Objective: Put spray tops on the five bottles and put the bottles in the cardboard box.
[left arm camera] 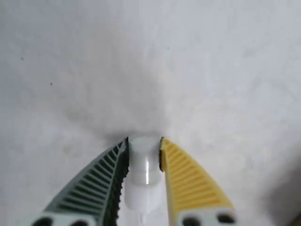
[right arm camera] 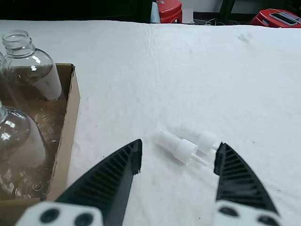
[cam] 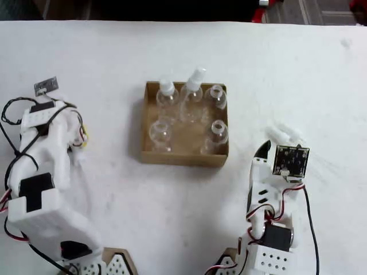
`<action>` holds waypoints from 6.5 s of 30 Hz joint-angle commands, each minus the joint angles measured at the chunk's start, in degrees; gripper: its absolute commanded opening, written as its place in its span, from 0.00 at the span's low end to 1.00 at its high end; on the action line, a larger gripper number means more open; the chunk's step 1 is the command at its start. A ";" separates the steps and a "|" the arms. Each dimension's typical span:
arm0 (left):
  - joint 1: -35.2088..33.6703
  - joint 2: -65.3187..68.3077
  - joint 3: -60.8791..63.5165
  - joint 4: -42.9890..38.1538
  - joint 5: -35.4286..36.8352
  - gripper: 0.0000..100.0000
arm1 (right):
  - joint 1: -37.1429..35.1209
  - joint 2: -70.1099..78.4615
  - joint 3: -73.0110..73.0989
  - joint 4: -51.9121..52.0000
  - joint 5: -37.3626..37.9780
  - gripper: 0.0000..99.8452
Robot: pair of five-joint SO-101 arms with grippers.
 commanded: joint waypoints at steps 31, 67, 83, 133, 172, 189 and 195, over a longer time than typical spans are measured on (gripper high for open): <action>28.97 -60.26 -21.01 17.14 0.70 0.02 | -0.40 -0.04 0.53 -0.48 0.62 0.23; 41.27 -85.32 46.24 -64.62 -5.80 0.02 | -0.40 -0.04 0.53 -0.48 0.62 0.23; 41.89 -76.35 47.74 -73.14 -2.55 0.02 | -0.40 -0.04 0.53 -0.48 0.62 0.23; 40.40 -84.00 64.70 -78.24 -2.64 0.02 | -0.40 -0.04 0.53 -0.48 0.62 0.23; 41.89 -84.26 76.40 -79.91 -2.11 0.22 | -0.40 -0.04 0.53 -0.48 0.62 0.23; 38.81 -81.01 31.91 -30.51 7.74 0.18 | -0.40 -0.04 0.53 -0.48 0.62 0.23; 38.99 -61.85 19.87 -28.84 7.74 0.18 | -0.40 -0.04 0.53 -0.48 0.62 0.23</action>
